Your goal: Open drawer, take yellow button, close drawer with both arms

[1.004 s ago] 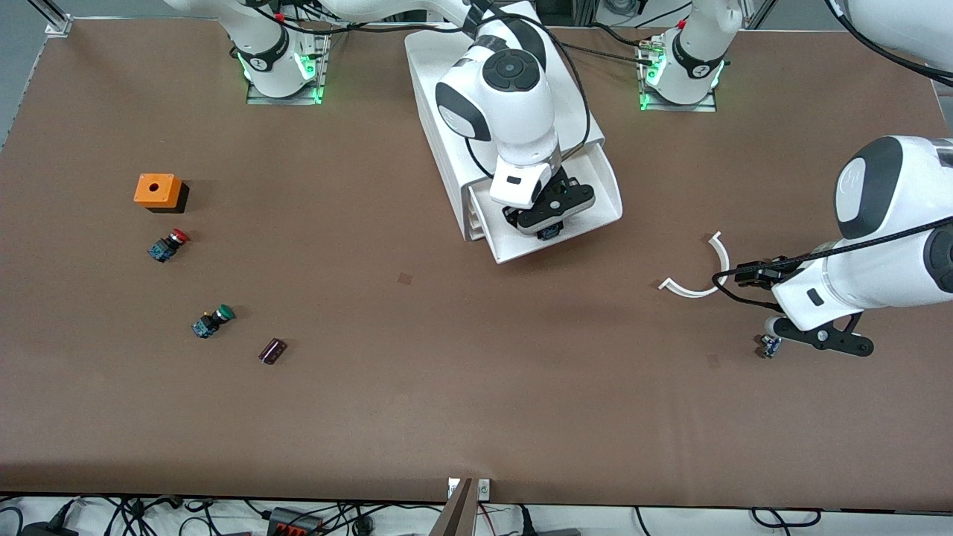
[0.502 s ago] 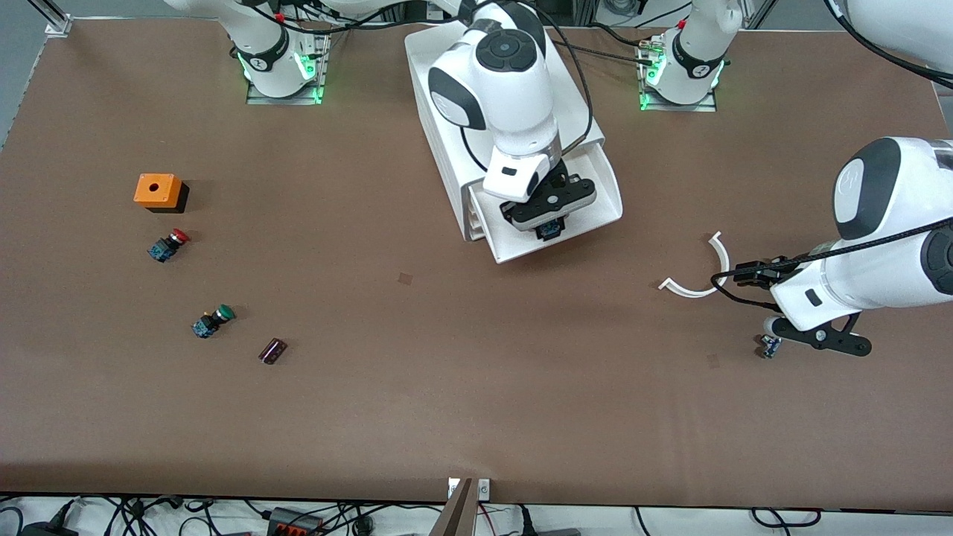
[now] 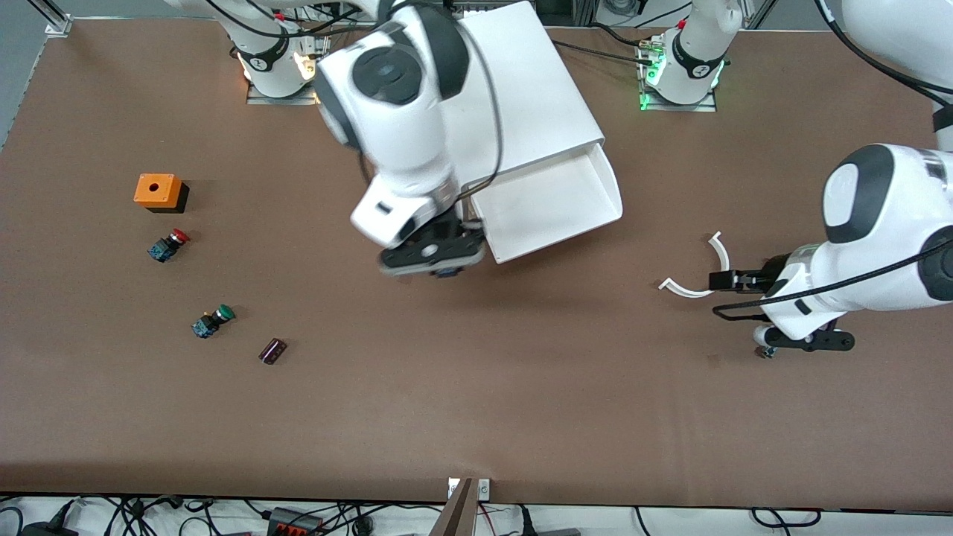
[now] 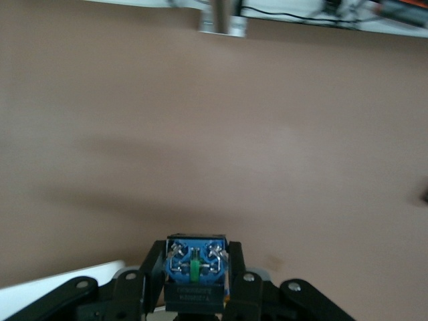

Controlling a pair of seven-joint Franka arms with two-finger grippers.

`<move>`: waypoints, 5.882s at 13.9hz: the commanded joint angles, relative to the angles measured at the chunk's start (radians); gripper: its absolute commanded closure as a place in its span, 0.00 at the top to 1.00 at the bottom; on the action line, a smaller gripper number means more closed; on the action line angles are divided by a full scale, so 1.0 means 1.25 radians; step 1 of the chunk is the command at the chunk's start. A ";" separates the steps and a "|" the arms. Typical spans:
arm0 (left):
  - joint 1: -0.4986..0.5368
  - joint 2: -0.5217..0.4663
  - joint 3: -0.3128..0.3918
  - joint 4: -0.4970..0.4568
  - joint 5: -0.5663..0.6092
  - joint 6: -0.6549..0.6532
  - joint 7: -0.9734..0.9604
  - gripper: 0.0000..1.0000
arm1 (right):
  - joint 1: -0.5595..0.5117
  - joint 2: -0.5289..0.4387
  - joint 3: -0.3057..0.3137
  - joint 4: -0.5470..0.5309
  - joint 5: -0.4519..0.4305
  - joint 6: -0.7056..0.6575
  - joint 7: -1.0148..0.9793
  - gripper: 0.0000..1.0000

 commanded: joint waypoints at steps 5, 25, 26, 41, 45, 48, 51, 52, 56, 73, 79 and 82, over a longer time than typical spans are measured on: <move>-0.079 -0.011 -0.095 -0.169 -0.002 0.234 -0.384 1.00 | -0.141 -0.015 0.020 -0.058 0.011 -0.154 -0.108 0.00; -0.146 -0.054 -0.293 -0.287 -0.009 0.124 -0.625 1.00 | -0.254 -0.180 0.025 -0.819 0.059 0.447 -0.453 0.00; -0.143 -0.053 -0.297 -0.288 -0.010 0.111 -0.624 1.00 | -0.249 -0.170 0.025 -0.821 0.059 0.457 -0.453 0.00; -0.107 -0.048 -0.292 -0.213 0.095 0.087 -0.611 1.00 | -0.281 -0.151 -0.016 -0.450 0.058 0.065 -0.353 1.00; -0.009 -0.053 -0.292 -0.142 0.183 0.032 -0.432 1.00 | -0.282 -0.187 -0.061 -0.389 0.054 -0.004 -0.363 1.00; 0.082 -0.065 -0.297 -0.081 0.267 -0.047 -0.248 1.00 | -0.285 -0.206 -0.092 -0.348 0.059 -0.041 -0.366 1.00; 0.162 -0.109 -0.297 -0.033 0.265 -0.129 -0.050 1.00 | -0.288 -0.227 -0.119 -0.322 0.059 -0.070 -0.359 1.00; 0.200 -0.124 -0.300 -0.029 0.257 -0.148 -0.002 1.00 | -0.287 -0.232 -0.135 -0.322 0.060 -0.072 -0.361 1.00; 0.209 -0.241 -0.192 -0.053 0.138 -0.159 0.130 1.00 | -0.305 -0.265 -0.162 -0.323 0.063 -0.080 -0.363 1.00; 0.016 -0.456 0.069 -0.310 0.034 0.017 0.216 1.00 | -0.566 -0.465 0.047 -0.512 -0.011 -0.095 -0.403 1.00; 0.013 -0.455 0.068 -0.299 0.034 0.014 0.208 1.00 | -0.562 -0.488 0.052 -0.541 -0.058 -0.077 -0.413 1.00; 0.013 -0.455 0.067 -0.299 0.034 0.014 0.210 1.00 | -0.556 -0.489 0.053 -0.541 -0.066 -0.078 -0.412 1.00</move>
